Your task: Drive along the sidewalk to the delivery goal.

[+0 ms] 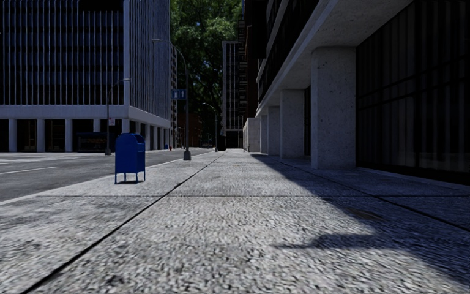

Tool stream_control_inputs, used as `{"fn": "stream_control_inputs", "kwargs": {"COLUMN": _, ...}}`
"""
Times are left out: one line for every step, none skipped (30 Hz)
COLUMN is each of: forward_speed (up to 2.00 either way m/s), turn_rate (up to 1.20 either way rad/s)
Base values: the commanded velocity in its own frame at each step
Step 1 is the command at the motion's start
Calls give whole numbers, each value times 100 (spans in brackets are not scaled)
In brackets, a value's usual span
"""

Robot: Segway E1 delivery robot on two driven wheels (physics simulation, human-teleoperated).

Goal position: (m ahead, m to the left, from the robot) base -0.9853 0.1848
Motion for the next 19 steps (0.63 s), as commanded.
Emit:
{"fn": "stream_control_inputs", "kwargs": {"forward_speed": 0, "turn_rate": 0}}
{"fn": "stream_control_inputs", "kwargs": {"forward_speed": 0, "turn_rate": 0}}
{"fn": "stream_control_inputs", "kwargs": {"forward_speed": 0, "turn_rate": 0}}
{"fn": "stream_control_inputs", "kwargs": {"forward_speed": 0, "turn_rate": 0}}
{"fn": "stream_control_inputs", "kwargs": {"forward_speed": 0, "turn_rate": 0}}
{"fn": "stream_control_inputs", "kwargs": {"forward_speed": 0, "turn_rate": 0}}
{"fn": "stream_control_inputs", "kwargs": {"forward_speed": 0, "turn_rate": 0}}
{"fn": "stream_control_inputs", "kwargs": {"forward_speed": 0, "turn_rate": 0}}
{"fn": "stream_control_inputs", "kwargs": {"forward_speed": 0, "turn_rate": 0}}
{"fn": "stream_control_inputs", "kwargs": {"forward_speed": 0, "turn_rate": 0}}
{"fn": "stream_control_inputs", "kwargs": {"forward_speed": 0, "turn_rate": 0}}
{"fn": "stream_control_inputs", "kwargs": {"forward_speed": 0, "turn_rate": 0}}
{"fn": "stream_control_inputs", "kwargs": {"forward_speed": 0, "turn_rate": 0}}
{"fn": "stream_control_inputs", "kwargs": {"forward_speed": 0, "turn_rate": 0}}
{"fn": "stream_control_inputs", "kwargs": {"forward_speed": 0, "turn_rate": 0}}
{"fn": "stream_control_inputs", "kwargs": {"forward_speed": 0, "turn_rate": 0}}
{"fn": "stream_control_inputs", "kwargs": {"forward_speed": 0, "turn_rate": 0}}
{"fn": "stream_control_inputs", "kwargs": {"forward_speed": 0, "turn_rate": 0}}
{"fn": "stream_control_inputs", "kwargs": {"forward_speed": 0, "turn_rate": 0}}
